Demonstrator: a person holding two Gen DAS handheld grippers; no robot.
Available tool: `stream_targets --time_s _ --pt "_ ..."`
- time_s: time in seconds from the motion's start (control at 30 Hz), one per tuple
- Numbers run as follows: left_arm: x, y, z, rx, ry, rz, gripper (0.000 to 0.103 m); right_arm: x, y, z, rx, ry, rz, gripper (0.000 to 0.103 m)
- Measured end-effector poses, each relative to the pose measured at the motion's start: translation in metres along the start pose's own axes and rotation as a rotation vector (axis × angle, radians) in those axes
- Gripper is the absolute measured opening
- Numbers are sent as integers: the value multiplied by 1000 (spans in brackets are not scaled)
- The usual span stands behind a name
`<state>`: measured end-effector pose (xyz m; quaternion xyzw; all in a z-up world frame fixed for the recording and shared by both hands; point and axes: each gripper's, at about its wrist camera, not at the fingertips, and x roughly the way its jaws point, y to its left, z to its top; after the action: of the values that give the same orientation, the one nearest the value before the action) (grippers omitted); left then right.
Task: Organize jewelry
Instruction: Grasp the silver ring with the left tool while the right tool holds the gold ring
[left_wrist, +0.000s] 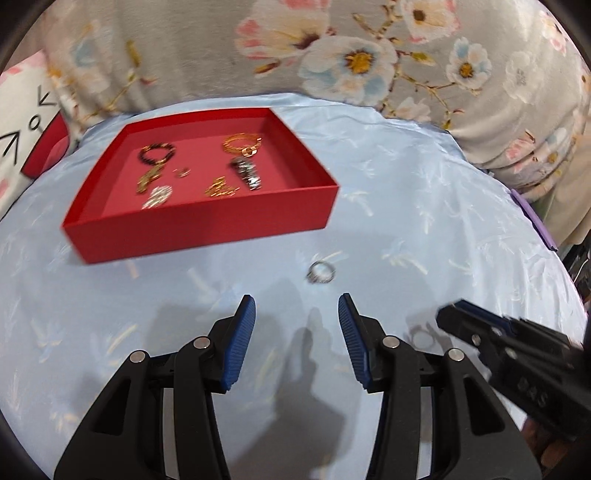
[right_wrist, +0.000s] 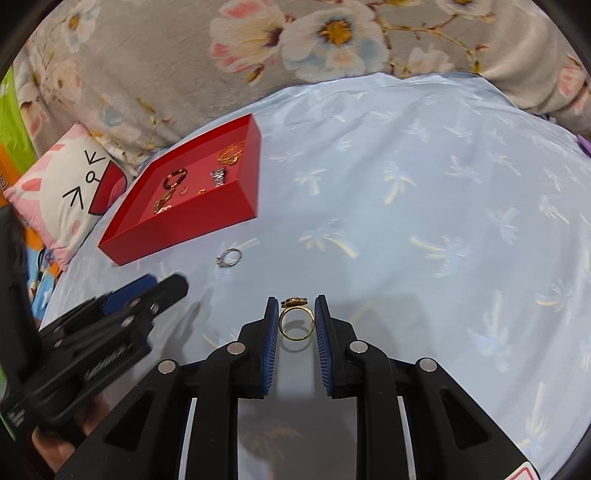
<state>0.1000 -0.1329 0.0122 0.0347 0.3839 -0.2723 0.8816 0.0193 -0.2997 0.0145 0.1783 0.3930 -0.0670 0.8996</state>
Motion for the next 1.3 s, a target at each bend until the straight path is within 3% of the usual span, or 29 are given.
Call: stream_targets --time_s 0.2,0.47,0.67,1.0,1.3 --pt "30 -11 13 37 37 8 42 -11 -17 -1 31 -11 1 19" --pt "45 -9 13 25 64 7 18 -10 -22 0 43 -17 11 19" --pt "47 -10 13 27 68 1 7 -10 -22 0 45 -19 21 19" --pt "38 -8 8 17 57 -6 3 -10 -19 1 45 -21 29 19" --pt "-3 9 -1 -29 40 -17 3 -15 4 2 5 -27 75 19"
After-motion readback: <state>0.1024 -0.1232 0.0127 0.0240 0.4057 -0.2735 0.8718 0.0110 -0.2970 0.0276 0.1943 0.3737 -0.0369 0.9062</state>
